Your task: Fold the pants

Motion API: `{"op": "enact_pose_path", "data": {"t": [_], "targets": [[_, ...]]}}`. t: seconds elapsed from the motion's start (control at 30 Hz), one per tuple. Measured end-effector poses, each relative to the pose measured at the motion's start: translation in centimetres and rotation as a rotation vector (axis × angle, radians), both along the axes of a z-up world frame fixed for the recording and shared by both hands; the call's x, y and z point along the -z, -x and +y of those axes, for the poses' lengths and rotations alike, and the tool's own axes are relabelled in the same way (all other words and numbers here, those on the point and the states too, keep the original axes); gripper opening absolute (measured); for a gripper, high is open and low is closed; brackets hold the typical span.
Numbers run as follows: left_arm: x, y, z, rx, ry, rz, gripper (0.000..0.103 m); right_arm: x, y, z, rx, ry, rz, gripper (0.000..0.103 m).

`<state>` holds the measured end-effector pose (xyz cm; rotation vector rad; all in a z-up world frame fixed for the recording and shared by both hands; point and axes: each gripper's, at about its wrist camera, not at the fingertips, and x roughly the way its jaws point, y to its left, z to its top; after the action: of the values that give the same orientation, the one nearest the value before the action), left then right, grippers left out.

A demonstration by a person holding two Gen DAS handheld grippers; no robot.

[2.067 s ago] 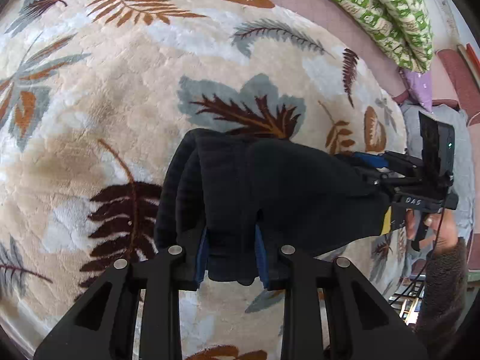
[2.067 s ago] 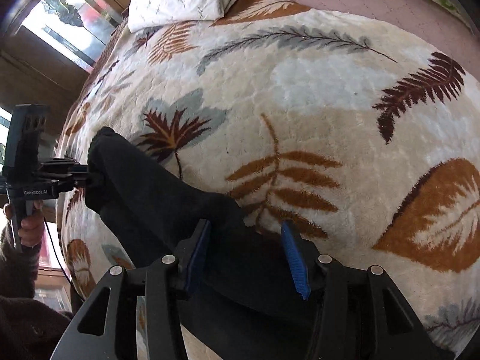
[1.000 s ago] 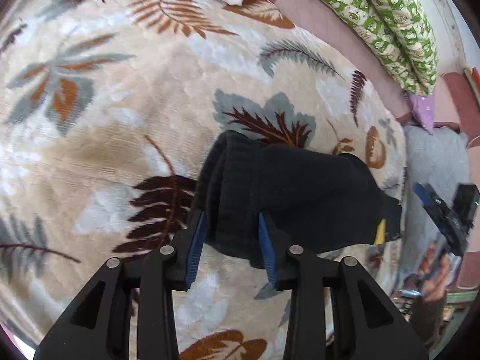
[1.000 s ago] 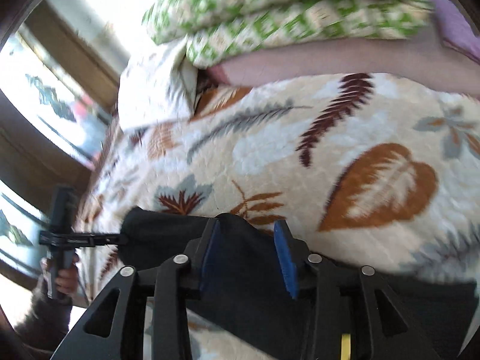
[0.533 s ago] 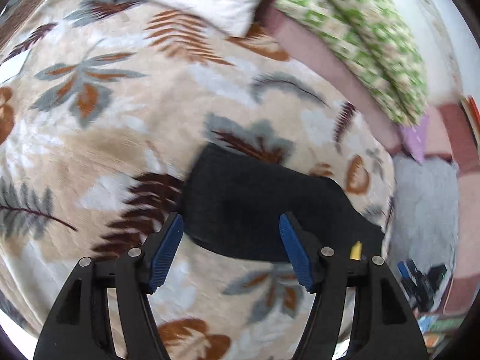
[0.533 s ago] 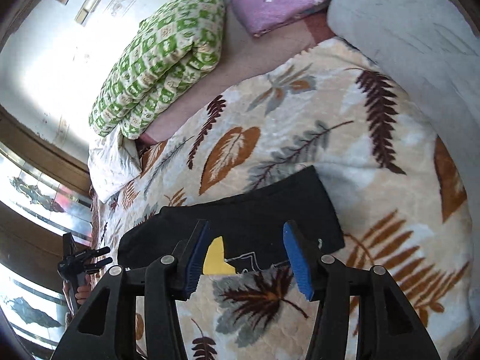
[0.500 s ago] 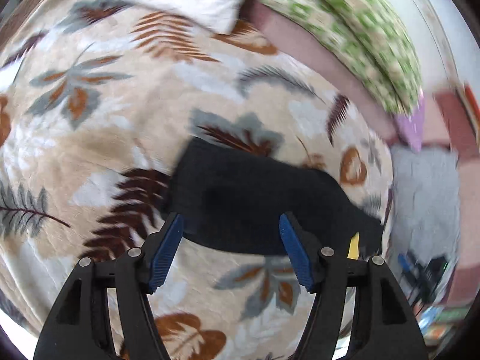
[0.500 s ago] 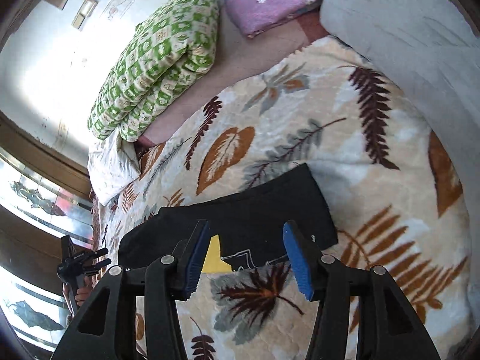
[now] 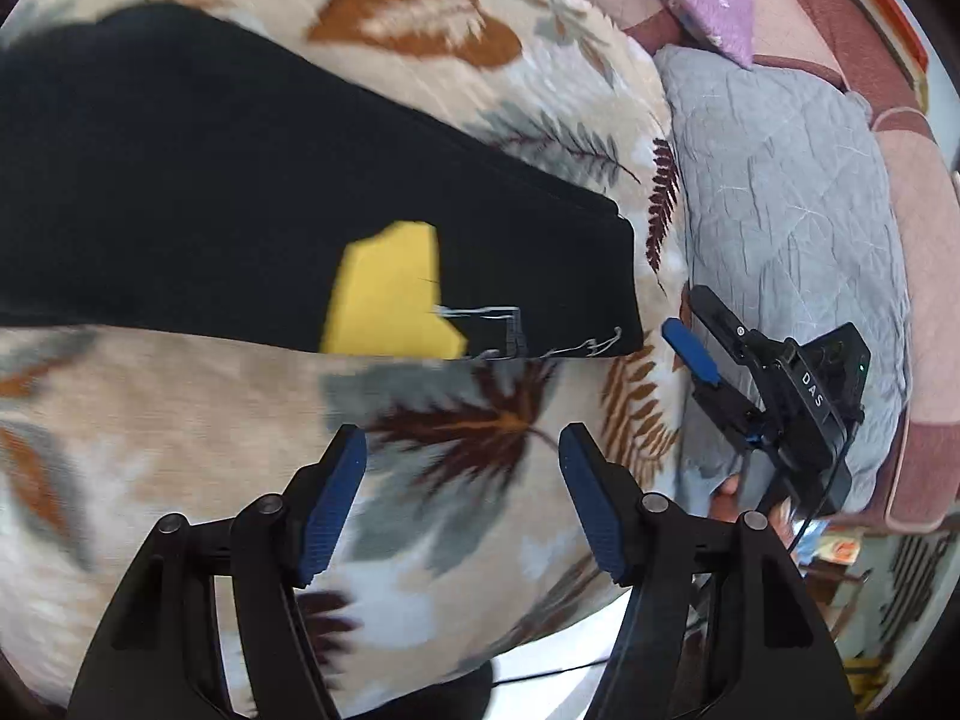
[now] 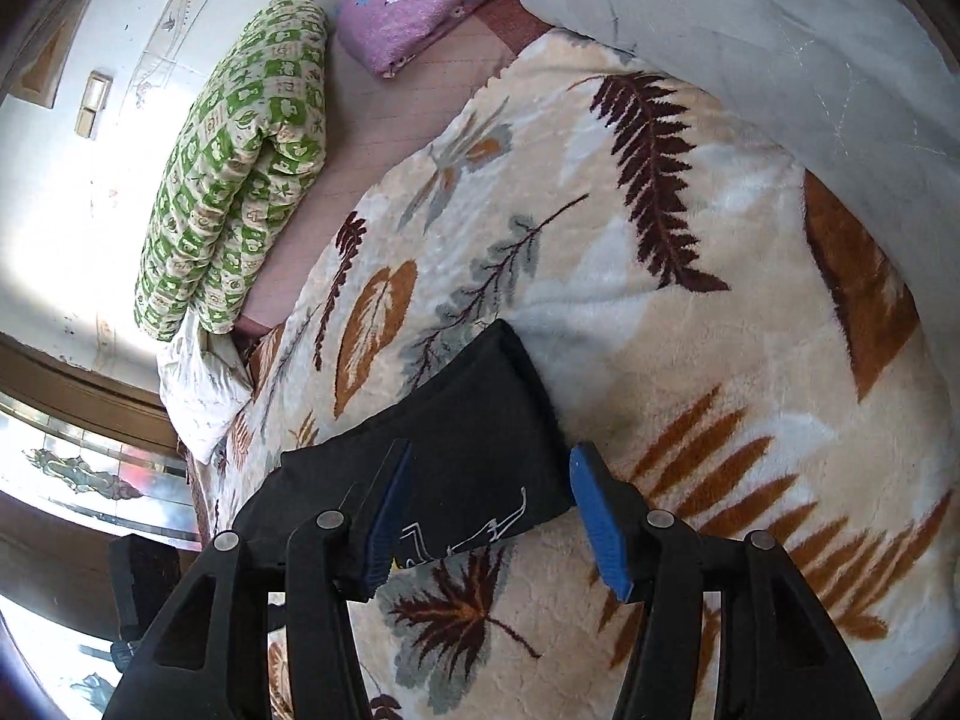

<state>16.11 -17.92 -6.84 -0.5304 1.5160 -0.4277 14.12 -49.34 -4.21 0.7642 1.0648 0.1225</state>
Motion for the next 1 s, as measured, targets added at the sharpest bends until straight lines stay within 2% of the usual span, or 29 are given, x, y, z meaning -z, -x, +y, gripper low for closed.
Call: {"op": "enact_pose_path", "data": {"t": [0.1,0.17,0.33,0.43,0.5,0.57,0.63,0.73,0.83,0.93,1.0], "targets": [[1.2,0.6,-2.5,-0.042,0.020,0.049,0.066,0.9,-1.1,-0.6,-0.020,0.002,-0.004,0.056],[1.4,1.0,-3.6,-0.031,0.032,0.056,0.066,1.6,-1.9,-0.8,-0.042,-0.017,-0.008,0.056],[0.6,0.9,-3.9,-0.002,-0.009,0.000,0.066,2.3,-4.2,0.5,-0.180,-0.003,-0.033,0.055],[0.2,0.5,-3.0,-0.026,-0.042,-0.041,0.066,2.1,-5.4,2.0,-0.254,0.065,-0.047,0.054],[0.4,0.0,-1.9,-0.048,-0.040,-0.030,0.066,2.0,-6.1,2.9,-0.283,0.115,-0.042,0.048],[0.5,-0.4,-0.4,-0.081,-0.025,-0.022,0.066,1.9,-6.6,4.0,-0.318,0.198,-0.030,0.022],[0.4,-0.8,0.9,-0.104,-0.027,-0.027,0.066,1.8,-7.0,5.3,-0.371,0.283,-0.013,0.006],[0.0,-0.6,2.7,-0.150,-0.031,-0.038,0.066,0.7,-7.1,6.3,-0.388,0.345,-0.055,0.006],[-0.4,0.2,4.5,-0.205,-0.044,-0.066,0.066,-0.3,-7.5,6.0,-0.343,0.295,-0.107,0.006],[-0.2,0.9,6.4,-0.270,-0.062,-0.089,0.066,0.1,-8.0,6.3,-0.346,0.309,-0.086,0.006],[0.9,1.0,7.2,-0.295,-0.057,-0.053,0.066,0.4,-8.0,6.2,-0.332,0.301,-0.075,0.006]]}}
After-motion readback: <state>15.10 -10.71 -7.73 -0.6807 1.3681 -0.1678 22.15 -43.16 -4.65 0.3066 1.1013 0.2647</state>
